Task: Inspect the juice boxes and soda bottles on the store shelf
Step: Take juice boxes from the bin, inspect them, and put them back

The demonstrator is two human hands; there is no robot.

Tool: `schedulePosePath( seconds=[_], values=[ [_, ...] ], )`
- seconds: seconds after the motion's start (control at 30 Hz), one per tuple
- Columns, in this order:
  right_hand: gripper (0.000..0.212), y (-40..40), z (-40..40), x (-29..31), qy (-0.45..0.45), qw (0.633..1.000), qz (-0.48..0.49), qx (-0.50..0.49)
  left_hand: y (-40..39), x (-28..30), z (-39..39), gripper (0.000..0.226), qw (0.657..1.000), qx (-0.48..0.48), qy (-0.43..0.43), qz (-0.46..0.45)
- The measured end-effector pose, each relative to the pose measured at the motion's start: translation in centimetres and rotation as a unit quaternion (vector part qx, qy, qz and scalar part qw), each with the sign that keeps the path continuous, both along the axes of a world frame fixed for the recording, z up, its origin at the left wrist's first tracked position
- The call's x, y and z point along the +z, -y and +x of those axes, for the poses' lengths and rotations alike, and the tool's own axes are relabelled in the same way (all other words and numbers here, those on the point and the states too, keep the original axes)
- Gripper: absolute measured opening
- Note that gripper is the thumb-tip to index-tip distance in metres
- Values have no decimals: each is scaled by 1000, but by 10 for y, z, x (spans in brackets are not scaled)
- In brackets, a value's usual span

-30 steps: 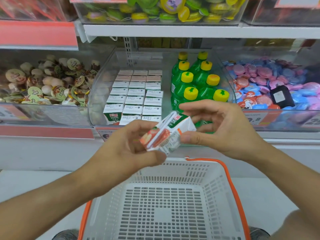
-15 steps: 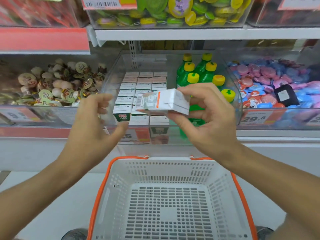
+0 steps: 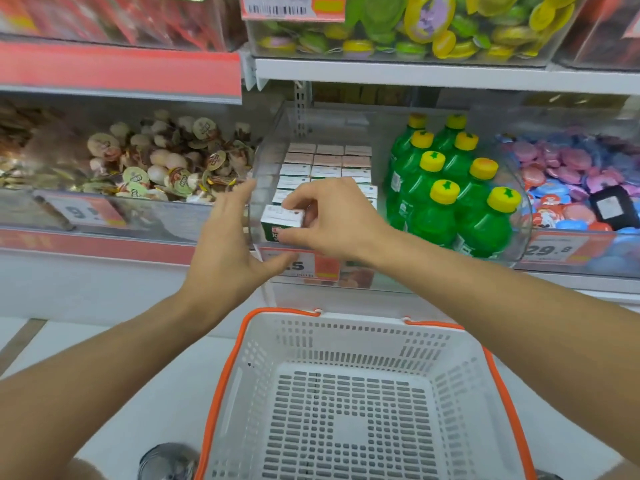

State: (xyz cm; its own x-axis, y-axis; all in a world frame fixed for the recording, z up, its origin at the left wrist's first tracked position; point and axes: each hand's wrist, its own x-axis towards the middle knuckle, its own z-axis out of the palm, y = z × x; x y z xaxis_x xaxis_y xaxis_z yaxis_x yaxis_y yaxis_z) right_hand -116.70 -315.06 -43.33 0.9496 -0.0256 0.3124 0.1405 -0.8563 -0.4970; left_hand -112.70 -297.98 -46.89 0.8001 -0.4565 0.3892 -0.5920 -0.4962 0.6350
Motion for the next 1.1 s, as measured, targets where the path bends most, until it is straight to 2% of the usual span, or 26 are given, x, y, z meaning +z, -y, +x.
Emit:
schedulePosePath(
  seconds=[0.13,0.2,0.27,0.43,0.63,0.77,0.93,1.1],
  values=[
    [14,7,12,6,-82,995,-52,38,0,-2,1,106,1000,2,3,3],
    [13,10,16,9,-108,990,-72,51,1,-2,0,106,1000,7,1,7],
    [17,13,21,14,-125,988,-73,62,1,-1,-1,106,1000,13,7,20],
    [30,16,40,19,-82,989,-114,51,1,3,0,107,1000,16,-7,17],
    [38,15,63,28,-164,962,-195,96,1,6,-2,107,1000,15,-16,18],
    [53,12,72,30,-178,952,-228,104,3,7,-5,108,999,10,-20,29],
    [43,16,67,34,-180,953,-217,114,2,9,-7,108,999,8,-30,37],
    [42,13,74,35,-197,948,-223,110,2,11,-8,108,998,8,-31,49]
  ],
)
